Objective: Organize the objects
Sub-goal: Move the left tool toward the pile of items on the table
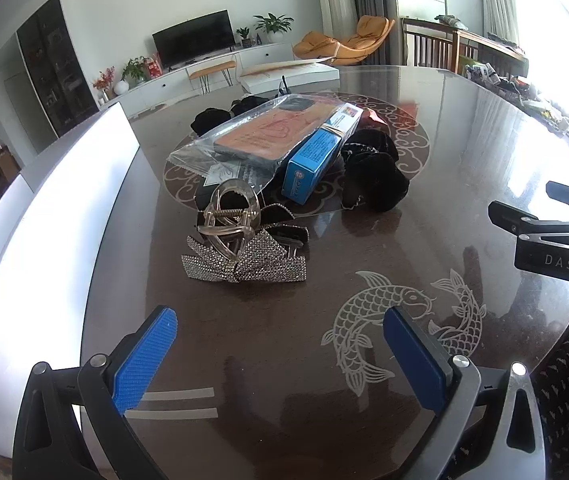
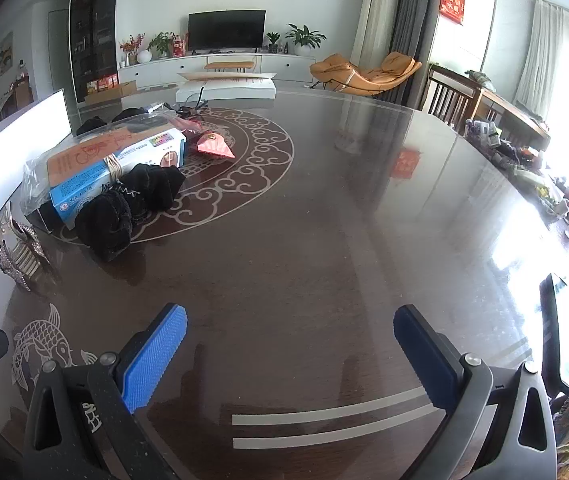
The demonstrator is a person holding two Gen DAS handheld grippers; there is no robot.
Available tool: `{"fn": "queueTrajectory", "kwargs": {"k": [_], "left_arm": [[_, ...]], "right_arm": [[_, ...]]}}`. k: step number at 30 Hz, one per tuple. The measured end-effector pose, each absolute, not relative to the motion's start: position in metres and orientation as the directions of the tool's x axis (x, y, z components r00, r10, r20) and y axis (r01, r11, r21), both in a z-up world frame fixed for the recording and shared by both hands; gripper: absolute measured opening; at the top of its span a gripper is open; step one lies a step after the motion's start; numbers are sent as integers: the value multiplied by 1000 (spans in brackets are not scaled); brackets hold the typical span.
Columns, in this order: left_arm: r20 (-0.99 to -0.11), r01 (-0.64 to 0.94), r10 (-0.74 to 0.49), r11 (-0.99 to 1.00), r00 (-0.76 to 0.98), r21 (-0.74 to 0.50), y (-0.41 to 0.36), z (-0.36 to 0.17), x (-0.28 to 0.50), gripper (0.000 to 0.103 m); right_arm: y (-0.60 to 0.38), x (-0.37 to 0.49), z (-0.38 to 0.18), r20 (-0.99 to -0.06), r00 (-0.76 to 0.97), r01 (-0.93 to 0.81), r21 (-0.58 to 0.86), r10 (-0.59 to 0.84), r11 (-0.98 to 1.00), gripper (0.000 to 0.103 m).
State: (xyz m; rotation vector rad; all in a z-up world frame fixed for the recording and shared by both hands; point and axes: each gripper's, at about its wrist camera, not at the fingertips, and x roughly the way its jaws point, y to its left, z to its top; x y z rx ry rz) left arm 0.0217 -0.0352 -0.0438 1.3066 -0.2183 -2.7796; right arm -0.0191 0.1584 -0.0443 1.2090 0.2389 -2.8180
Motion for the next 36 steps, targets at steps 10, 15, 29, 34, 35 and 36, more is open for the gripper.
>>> {"fn": "queueTrajectory", "kwargs": {"k": [10,15,29,34,35,36], "left_arm": [[-782,5,-133,-986,-608,164,-38,-57,17,103],[-797,11,-140,-986,-588,166,-41,-64,14,103],[-815,17,-103,-993,-570,114,-45,-68,4,103],[-820,14,-90,-995,-566,99,-46,-68,2,103],[-821,13,-88,-995,-565,98,-46,-68,2,103],[-822,10,-86,-995,-562,97,-46,-68,0,103]], "right_arm": [[157,-23,-52,-752,-659,134,-117,-1,-984,103],[158,-24,-55,-767,-642,133,-108,-2,-985,103],[160,-29,-63,-790,-612,133,-66,-30,-989,103],[164,-31,-65,-801,-595,124,-17,-60,-992,103],[165,-32,-65,-801,-595,123,-13,-63,-992,103],[164,-31,-65,-802,-595,122,-15,-61,-992,103]]}}
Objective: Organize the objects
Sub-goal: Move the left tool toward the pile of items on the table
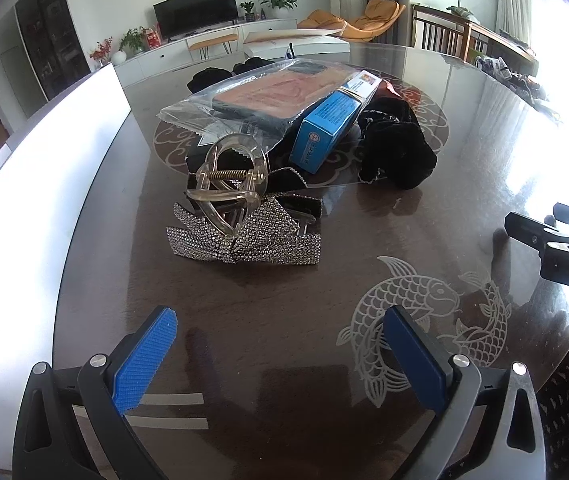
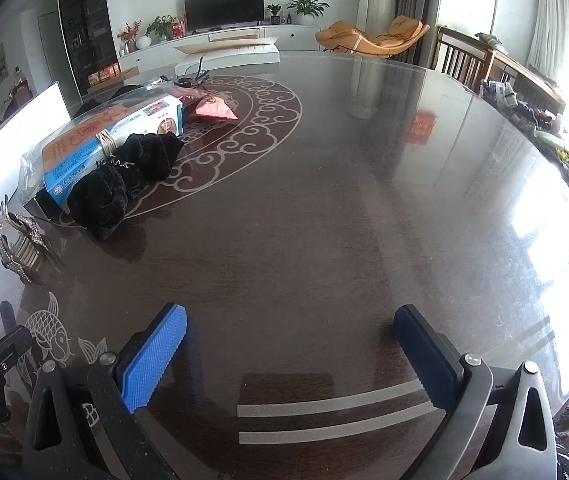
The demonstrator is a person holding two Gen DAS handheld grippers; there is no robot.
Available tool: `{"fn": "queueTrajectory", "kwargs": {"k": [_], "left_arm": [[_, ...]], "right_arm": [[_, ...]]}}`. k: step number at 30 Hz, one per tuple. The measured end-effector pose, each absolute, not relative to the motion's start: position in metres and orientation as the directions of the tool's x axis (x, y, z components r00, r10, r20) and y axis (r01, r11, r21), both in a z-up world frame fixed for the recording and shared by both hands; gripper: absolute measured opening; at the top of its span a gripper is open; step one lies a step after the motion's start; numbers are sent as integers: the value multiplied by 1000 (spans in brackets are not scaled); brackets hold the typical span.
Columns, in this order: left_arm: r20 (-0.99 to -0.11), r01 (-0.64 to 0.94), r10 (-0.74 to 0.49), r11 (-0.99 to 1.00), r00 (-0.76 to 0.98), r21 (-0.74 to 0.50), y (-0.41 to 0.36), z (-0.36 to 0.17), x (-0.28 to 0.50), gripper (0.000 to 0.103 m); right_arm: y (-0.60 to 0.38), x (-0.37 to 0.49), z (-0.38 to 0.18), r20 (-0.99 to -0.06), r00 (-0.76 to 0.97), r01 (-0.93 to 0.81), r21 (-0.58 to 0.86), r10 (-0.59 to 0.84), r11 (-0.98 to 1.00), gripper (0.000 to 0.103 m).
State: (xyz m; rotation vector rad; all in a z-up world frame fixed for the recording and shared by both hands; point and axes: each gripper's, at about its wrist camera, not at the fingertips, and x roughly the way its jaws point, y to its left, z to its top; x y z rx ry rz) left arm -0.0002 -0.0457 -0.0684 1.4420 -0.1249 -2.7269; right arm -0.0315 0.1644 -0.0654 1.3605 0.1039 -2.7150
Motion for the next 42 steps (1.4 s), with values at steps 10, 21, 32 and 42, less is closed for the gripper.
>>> {"fn": "queueTrajectory", "kwargs": {"k": [10,21,32,42], "left_arm": [[-868,5,-6,-1000,-497,5,-42,-72,-32,103],[-880,31,-22,-999,-474,8,-4,-70,-102,103],[-872,-60,24,-998,-489,6,-17,-71,-86,103],[-843,-114,58,-993,-536,4,-41,-73,-52,103]], "right_arm": [[164,-31,-66,-796,-601,123,-14,-63,-992,103],[164,-30,-67,-785,-616,126,-15,-66,-992,103],[165,-29,-67,-783,-618,128,-14,-68,-992,103],[164,-29,-67,-774,-630,130,-15,-70,-991,103]]}}
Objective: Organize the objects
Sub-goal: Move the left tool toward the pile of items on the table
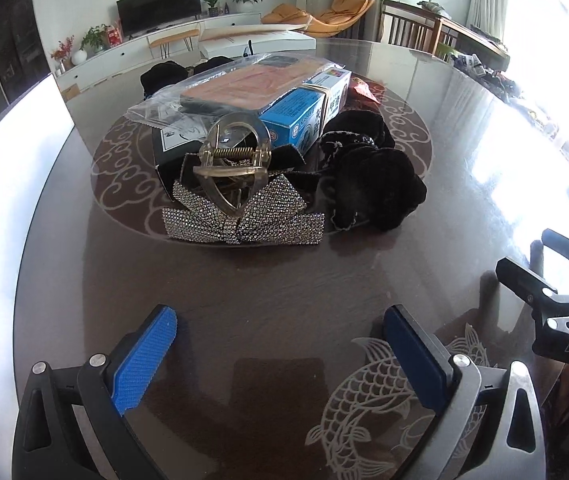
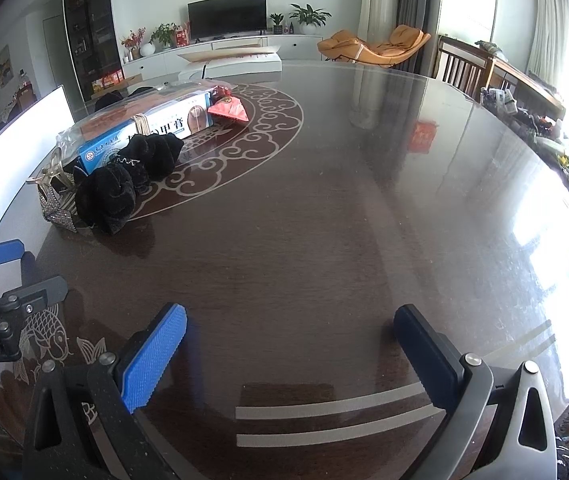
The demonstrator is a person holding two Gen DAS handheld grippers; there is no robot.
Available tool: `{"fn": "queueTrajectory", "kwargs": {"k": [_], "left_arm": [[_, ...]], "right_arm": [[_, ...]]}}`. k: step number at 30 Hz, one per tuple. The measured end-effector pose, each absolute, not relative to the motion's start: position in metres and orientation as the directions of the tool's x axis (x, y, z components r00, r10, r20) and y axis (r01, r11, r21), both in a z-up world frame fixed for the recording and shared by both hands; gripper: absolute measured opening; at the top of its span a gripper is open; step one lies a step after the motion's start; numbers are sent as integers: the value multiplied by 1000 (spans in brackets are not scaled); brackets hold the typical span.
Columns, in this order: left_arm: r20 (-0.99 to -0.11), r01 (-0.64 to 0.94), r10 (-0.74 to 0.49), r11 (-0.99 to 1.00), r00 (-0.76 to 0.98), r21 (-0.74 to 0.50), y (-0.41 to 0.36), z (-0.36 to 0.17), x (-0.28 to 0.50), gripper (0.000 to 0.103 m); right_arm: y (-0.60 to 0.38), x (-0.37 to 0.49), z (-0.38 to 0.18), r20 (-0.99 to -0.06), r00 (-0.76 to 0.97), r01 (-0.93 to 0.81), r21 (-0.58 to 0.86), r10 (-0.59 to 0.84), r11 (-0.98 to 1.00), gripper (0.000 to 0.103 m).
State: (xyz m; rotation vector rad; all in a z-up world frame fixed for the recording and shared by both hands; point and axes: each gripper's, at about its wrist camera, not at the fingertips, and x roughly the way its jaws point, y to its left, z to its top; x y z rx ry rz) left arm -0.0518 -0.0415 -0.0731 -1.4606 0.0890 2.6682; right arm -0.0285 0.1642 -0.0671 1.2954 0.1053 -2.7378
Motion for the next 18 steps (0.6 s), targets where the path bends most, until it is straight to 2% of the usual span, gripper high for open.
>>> {"fn": "queueTrajectory", "kwargs": {"k": [18], "left_arm": [[-838,-115,61,-993,-542,2,-42,-72,-50,103]], "right_arm": [[164,-25,-68,-763,-643,131,-16,-72,-991,103]]}}
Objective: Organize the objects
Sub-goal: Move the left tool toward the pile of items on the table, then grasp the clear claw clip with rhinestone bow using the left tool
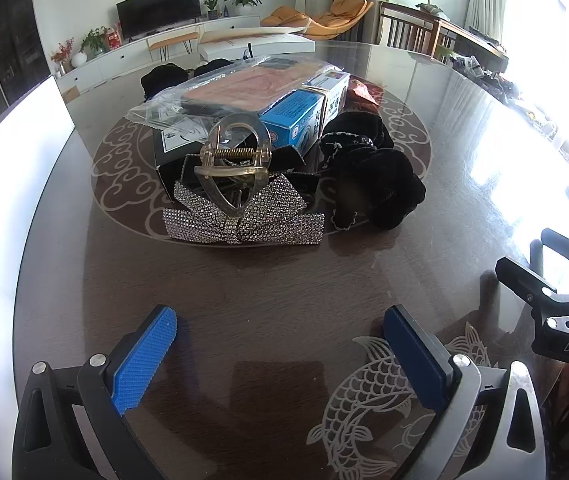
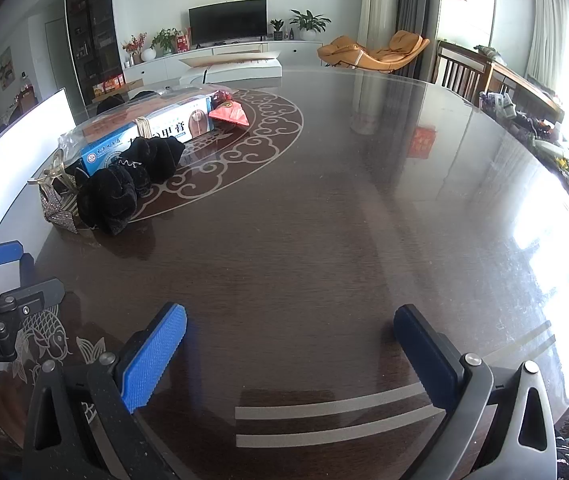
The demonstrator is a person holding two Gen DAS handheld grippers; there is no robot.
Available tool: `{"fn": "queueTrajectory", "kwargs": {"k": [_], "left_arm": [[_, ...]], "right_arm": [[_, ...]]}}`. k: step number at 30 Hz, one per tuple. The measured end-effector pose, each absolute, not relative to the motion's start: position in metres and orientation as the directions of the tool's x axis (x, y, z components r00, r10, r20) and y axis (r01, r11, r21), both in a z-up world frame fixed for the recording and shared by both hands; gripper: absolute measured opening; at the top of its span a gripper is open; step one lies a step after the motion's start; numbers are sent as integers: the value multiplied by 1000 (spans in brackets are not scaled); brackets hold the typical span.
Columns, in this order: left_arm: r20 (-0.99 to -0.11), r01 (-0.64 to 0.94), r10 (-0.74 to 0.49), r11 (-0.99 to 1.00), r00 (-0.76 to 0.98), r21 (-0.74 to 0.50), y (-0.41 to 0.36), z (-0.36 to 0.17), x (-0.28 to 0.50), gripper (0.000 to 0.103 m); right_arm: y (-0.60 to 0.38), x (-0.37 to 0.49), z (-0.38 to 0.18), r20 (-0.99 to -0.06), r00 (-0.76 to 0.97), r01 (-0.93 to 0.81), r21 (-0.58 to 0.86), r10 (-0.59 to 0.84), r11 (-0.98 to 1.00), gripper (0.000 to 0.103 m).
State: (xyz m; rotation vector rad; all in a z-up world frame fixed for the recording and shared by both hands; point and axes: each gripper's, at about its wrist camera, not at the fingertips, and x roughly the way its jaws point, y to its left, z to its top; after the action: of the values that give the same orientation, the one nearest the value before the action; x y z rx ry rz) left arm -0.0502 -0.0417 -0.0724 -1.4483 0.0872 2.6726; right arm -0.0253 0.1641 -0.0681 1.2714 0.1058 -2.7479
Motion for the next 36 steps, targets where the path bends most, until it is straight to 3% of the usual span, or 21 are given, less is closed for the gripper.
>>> {"fn": "queueTrajectory", "kwargs": {"k": [16,26,36], "left_arm": [[-851,-47,24,-999,-525,1,-43,-69,-45,103],[-796,53,106,-984,-596,-171,-53,-42,-65,103],[-838,223,-31,-969,-545,-110,-101,-58,-86,103]], "right_arm": [[164,-25,-69,-762,-643,130,-16,-72,-991,103],[164,-25,-69,-762,-643,130,-15,-73,-991,103],[164,-25,-69,-762,-644,130,-16,-72,-991,103]]}}
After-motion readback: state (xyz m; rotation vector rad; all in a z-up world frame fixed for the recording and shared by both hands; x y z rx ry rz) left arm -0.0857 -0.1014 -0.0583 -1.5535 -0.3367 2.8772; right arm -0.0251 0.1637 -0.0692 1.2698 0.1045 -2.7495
